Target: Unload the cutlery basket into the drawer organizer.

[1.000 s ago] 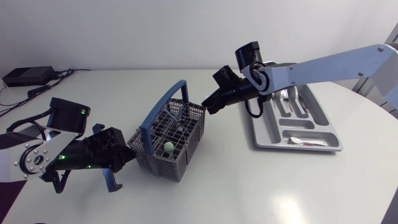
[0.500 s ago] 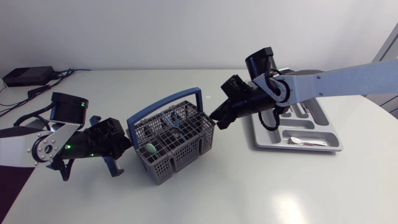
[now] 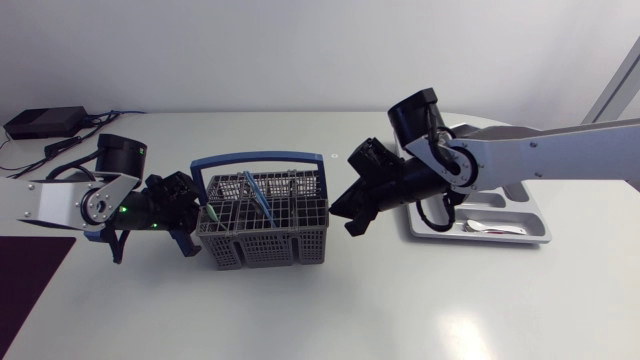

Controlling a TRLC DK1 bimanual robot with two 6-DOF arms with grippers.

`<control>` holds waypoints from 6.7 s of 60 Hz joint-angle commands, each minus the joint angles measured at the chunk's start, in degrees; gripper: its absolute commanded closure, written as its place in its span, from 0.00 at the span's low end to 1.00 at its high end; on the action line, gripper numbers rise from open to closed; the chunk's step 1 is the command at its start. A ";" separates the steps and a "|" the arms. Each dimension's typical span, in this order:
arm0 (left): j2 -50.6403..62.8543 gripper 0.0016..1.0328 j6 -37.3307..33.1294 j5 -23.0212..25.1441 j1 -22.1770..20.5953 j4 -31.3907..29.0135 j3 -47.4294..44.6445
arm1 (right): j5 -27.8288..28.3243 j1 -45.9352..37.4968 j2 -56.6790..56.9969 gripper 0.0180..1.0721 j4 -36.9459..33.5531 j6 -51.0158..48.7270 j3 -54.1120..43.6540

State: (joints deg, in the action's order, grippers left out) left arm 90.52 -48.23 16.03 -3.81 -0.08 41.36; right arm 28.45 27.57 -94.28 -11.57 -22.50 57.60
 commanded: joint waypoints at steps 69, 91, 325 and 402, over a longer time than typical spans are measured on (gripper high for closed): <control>-9.57 0.81 3.93 4.80 -10.25 -0.45 -8.32 | -2.34 5.12 12.63 0.79 -1.26 5.01 -13.04; -9.75 0.81 2.26 4.80 -7.79 -0.19 -9.46 | -3.66 3.63 14.74 0.72 -1.52 4.84 -13.57; -44.82 0.36 5.07 9.19 -2.78 -24.09 -10.60 | -16.58 18.13 16.06 0.33 1.91 -0.53 -7.07; -43.94 0.05 3.75 11.13 -1.72 -20.05 -12.27 | -21.50 19.98 14.83 0.94 7.97 -0.70 -5.92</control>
State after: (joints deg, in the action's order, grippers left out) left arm 46.11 -43.55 26.57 -6.07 -20.86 30.02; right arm 7.20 46.89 -82.24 -2.63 -23.20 51.42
